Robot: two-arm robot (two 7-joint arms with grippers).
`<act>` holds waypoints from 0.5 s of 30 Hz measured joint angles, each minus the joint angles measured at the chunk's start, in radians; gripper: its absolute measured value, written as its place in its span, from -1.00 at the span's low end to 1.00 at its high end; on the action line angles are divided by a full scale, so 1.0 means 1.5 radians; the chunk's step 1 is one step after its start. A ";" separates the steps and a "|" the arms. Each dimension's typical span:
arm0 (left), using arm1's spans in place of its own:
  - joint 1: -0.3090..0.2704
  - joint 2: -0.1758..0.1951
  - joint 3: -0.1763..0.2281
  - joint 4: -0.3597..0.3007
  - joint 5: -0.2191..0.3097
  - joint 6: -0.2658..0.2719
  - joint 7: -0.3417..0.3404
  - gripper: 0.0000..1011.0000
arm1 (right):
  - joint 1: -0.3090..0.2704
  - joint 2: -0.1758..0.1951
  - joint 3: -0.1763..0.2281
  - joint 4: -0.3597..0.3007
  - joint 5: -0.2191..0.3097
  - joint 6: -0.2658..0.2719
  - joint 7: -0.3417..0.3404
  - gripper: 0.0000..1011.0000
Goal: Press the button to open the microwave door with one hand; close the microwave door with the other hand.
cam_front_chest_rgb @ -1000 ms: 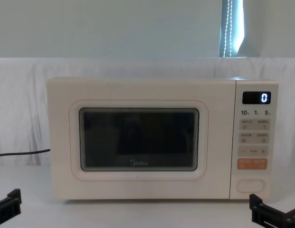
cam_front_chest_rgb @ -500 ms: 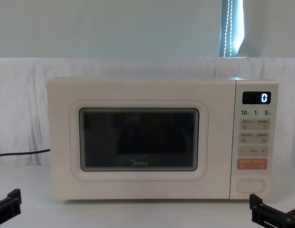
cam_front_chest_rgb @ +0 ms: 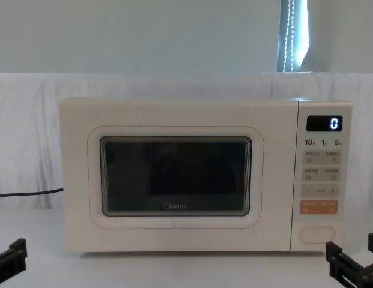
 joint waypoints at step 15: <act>0.000 0.000 0.000 0.000 0.000 0.000 0.000 0.98 | 0.000 0.000 0.000 0.000 0.000 0.000 0.000 -0.59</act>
